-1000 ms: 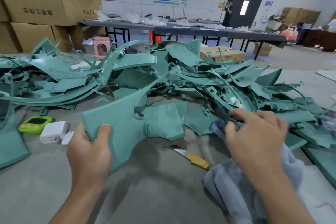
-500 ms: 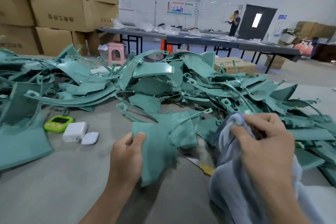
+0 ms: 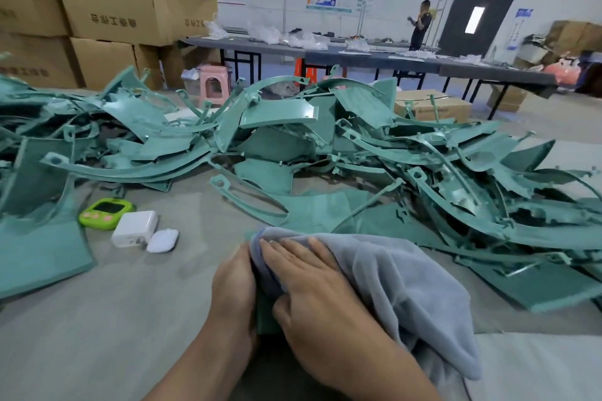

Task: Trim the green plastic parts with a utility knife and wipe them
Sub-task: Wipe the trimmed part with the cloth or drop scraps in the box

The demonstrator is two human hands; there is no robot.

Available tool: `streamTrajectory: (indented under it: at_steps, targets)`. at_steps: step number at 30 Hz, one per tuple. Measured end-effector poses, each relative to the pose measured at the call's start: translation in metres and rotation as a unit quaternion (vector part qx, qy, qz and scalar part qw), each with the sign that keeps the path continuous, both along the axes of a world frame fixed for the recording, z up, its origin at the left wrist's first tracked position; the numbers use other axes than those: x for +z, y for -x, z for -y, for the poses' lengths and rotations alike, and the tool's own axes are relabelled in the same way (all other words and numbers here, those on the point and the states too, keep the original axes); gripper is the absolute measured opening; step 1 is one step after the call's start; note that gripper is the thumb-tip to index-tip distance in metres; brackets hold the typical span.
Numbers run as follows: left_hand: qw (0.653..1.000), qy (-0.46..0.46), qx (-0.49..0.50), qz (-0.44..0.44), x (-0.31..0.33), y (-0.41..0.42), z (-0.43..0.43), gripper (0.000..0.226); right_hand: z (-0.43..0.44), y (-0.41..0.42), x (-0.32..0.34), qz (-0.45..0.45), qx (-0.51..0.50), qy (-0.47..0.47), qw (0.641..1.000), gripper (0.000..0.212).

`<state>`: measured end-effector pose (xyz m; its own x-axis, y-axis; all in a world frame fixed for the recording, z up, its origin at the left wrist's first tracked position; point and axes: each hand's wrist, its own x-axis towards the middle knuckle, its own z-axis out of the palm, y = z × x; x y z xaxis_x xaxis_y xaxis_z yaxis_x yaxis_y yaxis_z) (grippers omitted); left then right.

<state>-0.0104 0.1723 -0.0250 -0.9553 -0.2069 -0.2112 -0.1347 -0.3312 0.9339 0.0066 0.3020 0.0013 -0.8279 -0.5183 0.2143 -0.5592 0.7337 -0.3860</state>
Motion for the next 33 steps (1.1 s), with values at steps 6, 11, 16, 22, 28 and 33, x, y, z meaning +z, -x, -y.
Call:
streamTrajectory:
  at_steps: [6, 11, 16, 22, 28, 33]
  targets:
    - [0.996, -0.075, 0.012, -0.048, 0.008, -0.003, -0.017, 0.025, -0.012, 0.010, 0.007, -0.040, -0.071, 0.009, 0.997, 0.069]
    - [0.986, 0.079, 0.002, -0.150, 0.015, -0.017, -0.017, 0.012, -0.027, 0.013, 0.007, -0.120, -0.140, -0.010, 0.983, 0.055]
    - [0.955, 0.181, -0.027, -0.234, 0.022, -0.027, -0.018, 0.010, -0.043, 0.015, 0.016, -0.153, -0.183, 0.055, 0.969, 0.029]
    - [0.939, 0.202, -0.067, -0.270, 0.026, -0.029, -0.018, 0.004, -0.076, 0.025, 0.028, -0.082, -0.214, 0.081, 0.970, 0.031]
    - [0.937, 0.217, -0.069, -0.265, 0.027, -0.024, -0.020, 0.017, -0.092, 0.031, 0.029, -0.049, -0.247, 0.038, 0.967, 0.030]
    - [0.931, 0.235, -0.075, -0.269, 0.025, -0.024, -0.017, 0.016, -0.106, 0.031, 0.036, -0.024, -0.363, 0.043, 0.930, 0.018]
